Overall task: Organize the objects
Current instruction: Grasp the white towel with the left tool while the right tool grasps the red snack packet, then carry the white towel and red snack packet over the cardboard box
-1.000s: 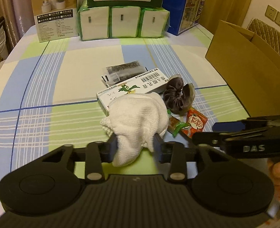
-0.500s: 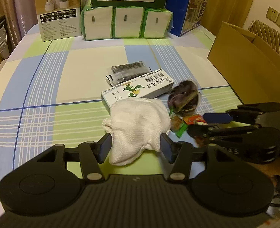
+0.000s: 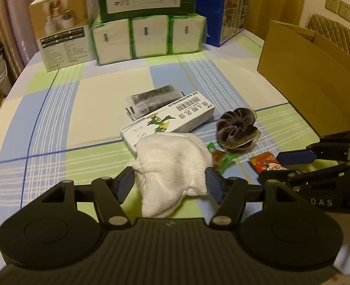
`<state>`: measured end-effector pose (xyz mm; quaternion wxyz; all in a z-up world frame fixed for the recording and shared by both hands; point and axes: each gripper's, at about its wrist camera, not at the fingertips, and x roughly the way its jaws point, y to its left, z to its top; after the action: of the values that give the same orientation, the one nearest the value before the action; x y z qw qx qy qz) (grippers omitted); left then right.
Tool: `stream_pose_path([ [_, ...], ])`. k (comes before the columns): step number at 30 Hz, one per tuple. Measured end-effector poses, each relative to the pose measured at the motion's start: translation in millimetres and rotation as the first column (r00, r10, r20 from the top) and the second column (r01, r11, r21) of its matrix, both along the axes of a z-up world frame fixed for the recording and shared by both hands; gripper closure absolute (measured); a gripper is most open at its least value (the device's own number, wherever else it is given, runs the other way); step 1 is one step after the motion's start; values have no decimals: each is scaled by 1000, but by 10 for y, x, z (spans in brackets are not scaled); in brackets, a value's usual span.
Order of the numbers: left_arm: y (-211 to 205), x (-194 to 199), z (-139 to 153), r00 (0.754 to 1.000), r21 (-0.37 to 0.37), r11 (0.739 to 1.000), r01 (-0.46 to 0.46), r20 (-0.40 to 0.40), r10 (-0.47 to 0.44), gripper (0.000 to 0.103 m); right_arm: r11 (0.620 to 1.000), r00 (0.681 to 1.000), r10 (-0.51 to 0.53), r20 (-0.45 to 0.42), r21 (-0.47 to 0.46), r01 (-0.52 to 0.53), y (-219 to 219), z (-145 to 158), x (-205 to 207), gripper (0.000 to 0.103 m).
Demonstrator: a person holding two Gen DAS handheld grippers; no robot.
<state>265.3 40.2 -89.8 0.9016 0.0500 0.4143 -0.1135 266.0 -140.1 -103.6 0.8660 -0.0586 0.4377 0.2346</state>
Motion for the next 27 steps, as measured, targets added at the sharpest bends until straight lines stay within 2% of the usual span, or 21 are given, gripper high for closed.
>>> stream_pose_path([
  [3, -26, 50, -39, 1000, 4, 1000, -5, -5, 5, 44, 1000, 1000, 12, 9, -19, -11, 24, -10, -7, 66],
  [4, -19, 61, -45, 1000, -7, 1000, -7, -11, 7, 52, 1000, 1000, 11, 8, -20, -10, 27, -10, -7, 66],
  [5, -13, 66, -50, 1000, -20, 1000, -9, -22, 8, 60, 1000, 1000, 11, 8, -24, -11, 29, -11, -9, 71],
  [8, -39, 25, -38, 1000, -1, 1000, -9, -21, 9, 71, 999, 1000, 4, 4, -35, -4, 43, -10, -12, 74],
  [9, -49, 4, -25, 1000, 3, 1000, -11, -20, 11, 73, 999, 1000, 2, 1, -37, -2, 47, -6, -13, 80],
  [11, -58, -46, 9, 1000, 0, 1000, -15, -15, 15, 79, 1000, 1000, -4, -3, -30, 4, 49, 2, -16, 81],
  [15, -61, -133, 52, 999, -19, 999, -36, -20, 35, 83, 1000, 1000, -24, 11, -15, 24, 8, 30, -41, 81],
  [19, -126, -236, 141, 1000, -7, 1000, -25, -2, 25, 85, 997, 997, -69, 25, 28, 68, -115, 125, -102, 81],
  [22, -147, -343, 235, 999, -50, 998, -36, 9, 37, 85, 994, 995, -96, 41, 50, 94, -198, 220, -179, 81],
  [27, -202, -554, 396, 998, -79, 995, -54, 24, 56, 85, 992, 993, -108, 51, 73, 104, -266, 403, -356, 81],
])
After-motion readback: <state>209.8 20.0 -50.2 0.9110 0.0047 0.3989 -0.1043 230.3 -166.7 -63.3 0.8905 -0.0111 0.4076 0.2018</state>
